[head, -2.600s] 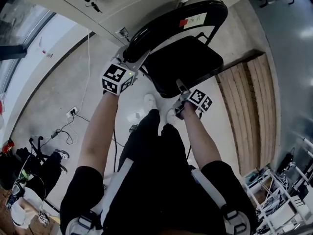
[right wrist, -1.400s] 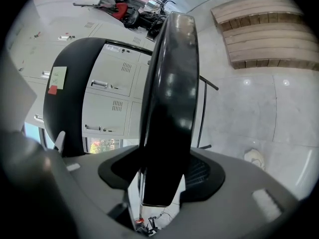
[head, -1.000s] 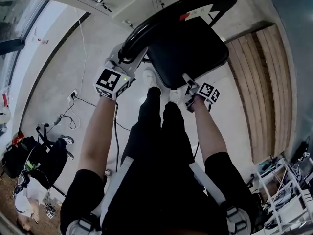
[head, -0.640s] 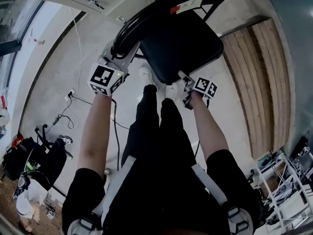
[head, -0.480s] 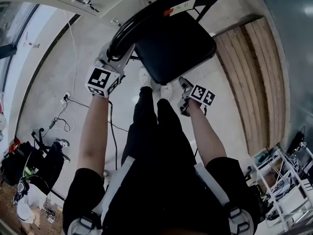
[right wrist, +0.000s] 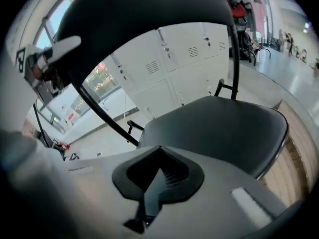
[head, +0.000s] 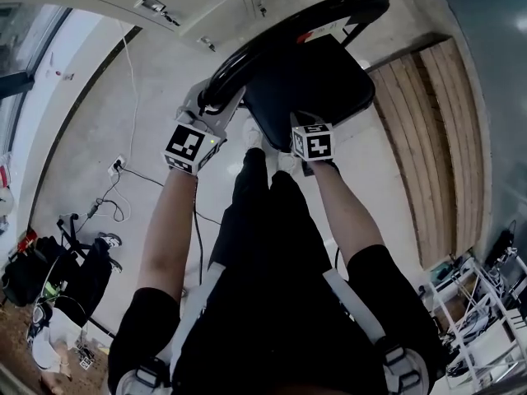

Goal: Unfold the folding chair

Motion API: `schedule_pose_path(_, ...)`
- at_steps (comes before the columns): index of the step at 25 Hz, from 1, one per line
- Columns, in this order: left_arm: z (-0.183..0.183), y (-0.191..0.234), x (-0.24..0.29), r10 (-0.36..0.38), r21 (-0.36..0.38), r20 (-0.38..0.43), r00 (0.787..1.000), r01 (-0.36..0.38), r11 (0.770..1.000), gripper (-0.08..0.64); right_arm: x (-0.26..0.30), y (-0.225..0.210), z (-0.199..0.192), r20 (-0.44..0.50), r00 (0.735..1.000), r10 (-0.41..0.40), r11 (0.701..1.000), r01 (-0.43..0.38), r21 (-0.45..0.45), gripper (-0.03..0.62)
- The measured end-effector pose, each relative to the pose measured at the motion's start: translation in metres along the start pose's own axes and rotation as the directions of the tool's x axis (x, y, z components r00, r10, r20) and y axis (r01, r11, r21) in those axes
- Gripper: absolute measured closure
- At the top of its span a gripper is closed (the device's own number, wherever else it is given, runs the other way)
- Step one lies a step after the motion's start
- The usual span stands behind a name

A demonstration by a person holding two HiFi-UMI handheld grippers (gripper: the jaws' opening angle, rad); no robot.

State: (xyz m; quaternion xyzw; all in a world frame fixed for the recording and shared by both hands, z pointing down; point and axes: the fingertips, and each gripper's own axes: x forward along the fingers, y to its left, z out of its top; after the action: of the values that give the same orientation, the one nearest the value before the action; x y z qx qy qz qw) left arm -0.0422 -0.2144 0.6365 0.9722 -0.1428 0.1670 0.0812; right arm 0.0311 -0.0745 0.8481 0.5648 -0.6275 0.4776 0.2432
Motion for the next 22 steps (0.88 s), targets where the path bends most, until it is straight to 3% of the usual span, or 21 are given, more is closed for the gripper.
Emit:
schedule_pose_path(4, 0.001, 0.002, 0.0, -0.053, -0.029, -0.009, 0.999, 0.053, 0.998, 0.469, 0.026, 0.011, -0.01, -0.088, 0.995, -0.051, 0.995, 0.043, -0.095, 0.586)
schedule_pose_path(9, 0.002, 0.024, 0.005, -0.032, -0.02, 0.012, 0.999, 0.033, 0.999, 0.469, 0.041, 0.012, -0.025, -0.18, 0.979, -0.099, 0.984, 0.069, -0.164, 0.587)
schedule_pose_path(22, -0.006, 0.097, 0.018, 0.006, -0.056, 0.057, 0.998, -0.003, 0.998, 0.45, 0.078, 0.006, -0.026, -0.124, 0.98, -0.153, 0.963, 0.12, -0.239, 0.588)
